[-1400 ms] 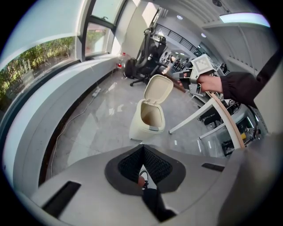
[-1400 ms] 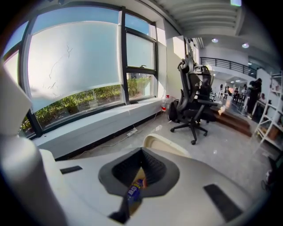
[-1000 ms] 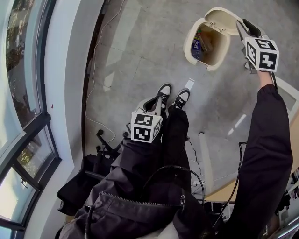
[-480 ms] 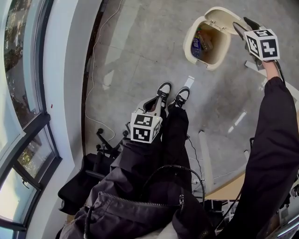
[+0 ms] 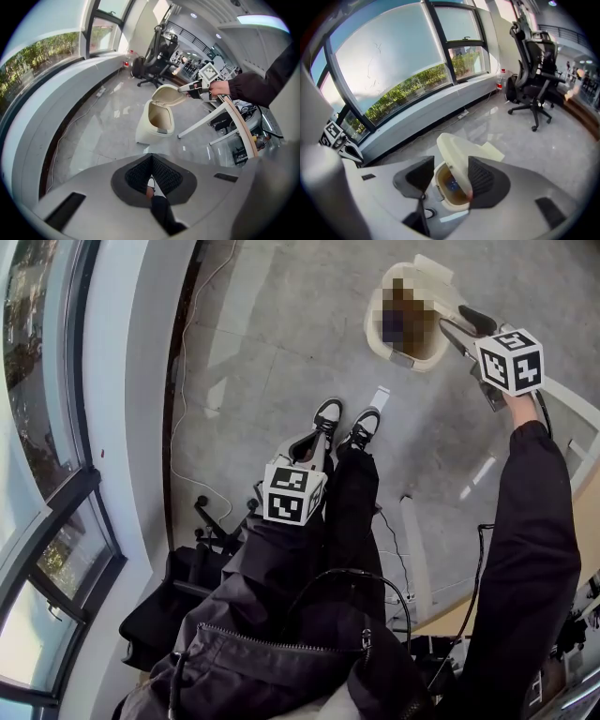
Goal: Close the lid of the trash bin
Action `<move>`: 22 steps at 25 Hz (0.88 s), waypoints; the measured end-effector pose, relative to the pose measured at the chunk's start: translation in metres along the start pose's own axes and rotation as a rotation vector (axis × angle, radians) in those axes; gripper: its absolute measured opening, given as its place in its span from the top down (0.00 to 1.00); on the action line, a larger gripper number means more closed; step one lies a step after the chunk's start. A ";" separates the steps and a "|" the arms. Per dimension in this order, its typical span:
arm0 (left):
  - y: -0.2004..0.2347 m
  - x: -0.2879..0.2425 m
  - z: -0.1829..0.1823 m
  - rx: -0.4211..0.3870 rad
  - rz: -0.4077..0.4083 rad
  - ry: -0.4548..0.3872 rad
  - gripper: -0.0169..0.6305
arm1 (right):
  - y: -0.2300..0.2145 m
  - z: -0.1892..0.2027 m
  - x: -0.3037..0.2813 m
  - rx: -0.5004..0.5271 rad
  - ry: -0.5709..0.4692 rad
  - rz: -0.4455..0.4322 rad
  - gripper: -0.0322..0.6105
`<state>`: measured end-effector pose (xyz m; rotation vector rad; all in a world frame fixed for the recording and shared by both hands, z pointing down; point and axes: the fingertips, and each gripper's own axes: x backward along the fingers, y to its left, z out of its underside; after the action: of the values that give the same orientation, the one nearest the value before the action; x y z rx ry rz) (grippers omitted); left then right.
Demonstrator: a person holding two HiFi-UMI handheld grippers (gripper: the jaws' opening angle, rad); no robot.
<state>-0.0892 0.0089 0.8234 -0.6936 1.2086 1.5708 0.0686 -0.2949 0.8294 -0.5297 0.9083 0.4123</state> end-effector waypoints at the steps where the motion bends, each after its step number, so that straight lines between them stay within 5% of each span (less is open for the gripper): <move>1: 0.001 0.001 0.002 0.000 -0.001 0.003 0.98 | 0.007 0.007 -0.002 -0.018 -0.001 -0.021 0.62; 14: 0.013 0.002 0.022 -0.009 -0.014 0.041 0.98 | 0.042 0.071 -0.044 -0.197 0.042 -0.195 0.62; 19: 0.016 0.001 0.031 -0.001 -0.017 0.056 0.98 | 0.037 0.088 -0.060 -0.251 0.066 -0.169 0.81; 22: 0.016 0.001 0.034 0.000 -0.016 0.060 0.98 | 0.039 0.099 -0.071 -0.204 0.108 -0.136 0.83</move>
<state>-0.1003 0.0409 0.8404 -0.7528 1.2441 1.5464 0.0708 -0.2130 0.9279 -0.8023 0.9331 0.3573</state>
